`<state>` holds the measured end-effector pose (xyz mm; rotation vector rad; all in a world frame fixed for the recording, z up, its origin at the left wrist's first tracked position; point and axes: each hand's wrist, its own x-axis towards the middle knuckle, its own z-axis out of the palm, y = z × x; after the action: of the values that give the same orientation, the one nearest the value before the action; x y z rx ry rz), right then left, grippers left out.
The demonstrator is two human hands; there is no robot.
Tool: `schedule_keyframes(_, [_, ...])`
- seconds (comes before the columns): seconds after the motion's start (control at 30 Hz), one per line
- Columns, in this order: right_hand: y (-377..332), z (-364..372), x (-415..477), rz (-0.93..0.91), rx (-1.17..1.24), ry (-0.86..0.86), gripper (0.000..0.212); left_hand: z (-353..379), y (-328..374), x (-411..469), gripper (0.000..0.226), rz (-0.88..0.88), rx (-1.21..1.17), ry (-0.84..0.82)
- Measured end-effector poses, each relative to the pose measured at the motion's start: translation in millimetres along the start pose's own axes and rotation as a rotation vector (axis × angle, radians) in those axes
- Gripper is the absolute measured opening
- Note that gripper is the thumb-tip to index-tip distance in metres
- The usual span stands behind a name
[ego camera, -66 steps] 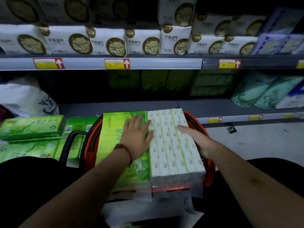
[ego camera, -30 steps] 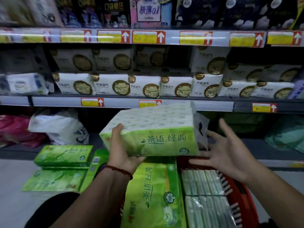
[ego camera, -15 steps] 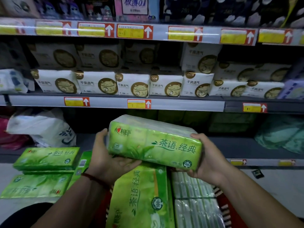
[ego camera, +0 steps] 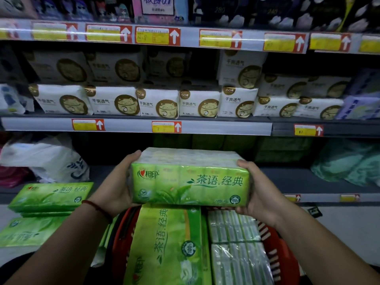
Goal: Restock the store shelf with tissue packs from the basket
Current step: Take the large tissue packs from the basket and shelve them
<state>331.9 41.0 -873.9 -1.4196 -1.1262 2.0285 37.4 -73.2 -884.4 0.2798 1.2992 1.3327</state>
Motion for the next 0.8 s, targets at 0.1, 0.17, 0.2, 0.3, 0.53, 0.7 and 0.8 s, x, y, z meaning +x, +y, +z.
schedule_keyframes(0.1, [2.1, 3.0, -3.6, -0.013, 0.005, -0.001, 0.049, 0.4, -4.2, -4.2, 0.045, 0.044, -0.009, 0.025])
schedule_keyframes(0.17, [3.2, 7.4, -8.0, -0.038, 0.004, 0.033, 0.048, 1.7, -8.2, -6.6, 0.045, 0.051, -0.023, 0.051])
schedule_keyframes(0.2, [3.7, 9.7, -10.3, -0.071, 0.002, 0.072, 0.047, 3.7, -10.2, -8.7, 0.044, 0.052, -0.021, 0.051])
schedule_keyframes(0.3, [-1.1, 16.2, -19.2, -0.23, 0.011, 0.219, 0.039, 11.8, -15.7, -13.8, 0.039, 0.061, 0.032, 0.049])
schedule_keyframes(0.53, [-41.4, 21.8, -59.5, -0.672, -0.135, 0.389, 0.035, 33.1, -31.5, -17.9, 0.033, 0.274, 0.157, 0.093])
schedule_keyframes(0.7, [-59.4, 40.0, -85.0, -0.936, -0.487, 0.604, 0.065, 45.3, -40.4, -21.0, 0.097, 0.615, 0.675, 0.189])
schedule_keyframes(0.8, [-51.3, 66.3, -89.5, -1.056, -0.903, 0.798, 0.081, 65.8, -31.8, -29.9, 0.068, 0.57, 0.438, -0.064])
